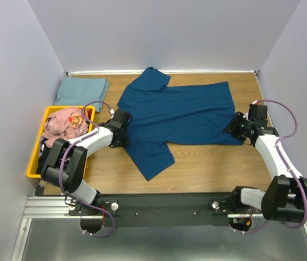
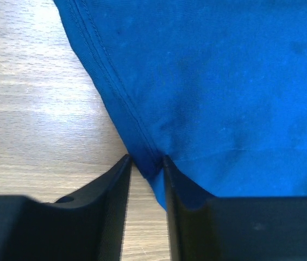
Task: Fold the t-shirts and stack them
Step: Fold the tshirt
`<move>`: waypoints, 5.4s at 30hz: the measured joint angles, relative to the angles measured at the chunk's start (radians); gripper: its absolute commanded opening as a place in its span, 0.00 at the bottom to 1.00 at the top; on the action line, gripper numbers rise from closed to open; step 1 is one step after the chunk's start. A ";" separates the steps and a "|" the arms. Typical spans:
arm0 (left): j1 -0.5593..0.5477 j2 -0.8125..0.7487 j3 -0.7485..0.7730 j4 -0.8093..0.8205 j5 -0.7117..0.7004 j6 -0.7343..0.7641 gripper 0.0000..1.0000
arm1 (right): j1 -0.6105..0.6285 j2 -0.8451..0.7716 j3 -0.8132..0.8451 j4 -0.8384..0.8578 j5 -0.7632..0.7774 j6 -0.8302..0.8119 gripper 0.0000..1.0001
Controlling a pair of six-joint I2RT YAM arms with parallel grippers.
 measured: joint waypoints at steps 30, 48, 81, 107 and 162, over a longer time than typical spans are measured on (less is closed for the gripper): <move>-0.002 -0.092 -0.068 0.096 -0.022 0.095 0.00 | -0.191 0.227 -0.021 -0.040 0.219 0.090 0.55; -0.002 -0.097 -0.068 0.121 -0.021 0.112 0.00 | -0.206 0.286 -0.056 0.101 0.187 0.129 0.10; 0.168 -0.376 -0.103 -0.065 0.145 0.068 0.00 | -0.209 -0.102 -0.016 -0.306 0.114 0.111 0.01; 0.238 0.085 0.265 -0.009 0.182 0.159 0.00 | -0.200 0.526 0.444 -0.163 -0.011 0.070 0.01; 0.252 0.226 0.269 0.122 0.174 0.135 0.01 | -0.183 0.851 0.623 -0.033 -0.082 0.071 0.06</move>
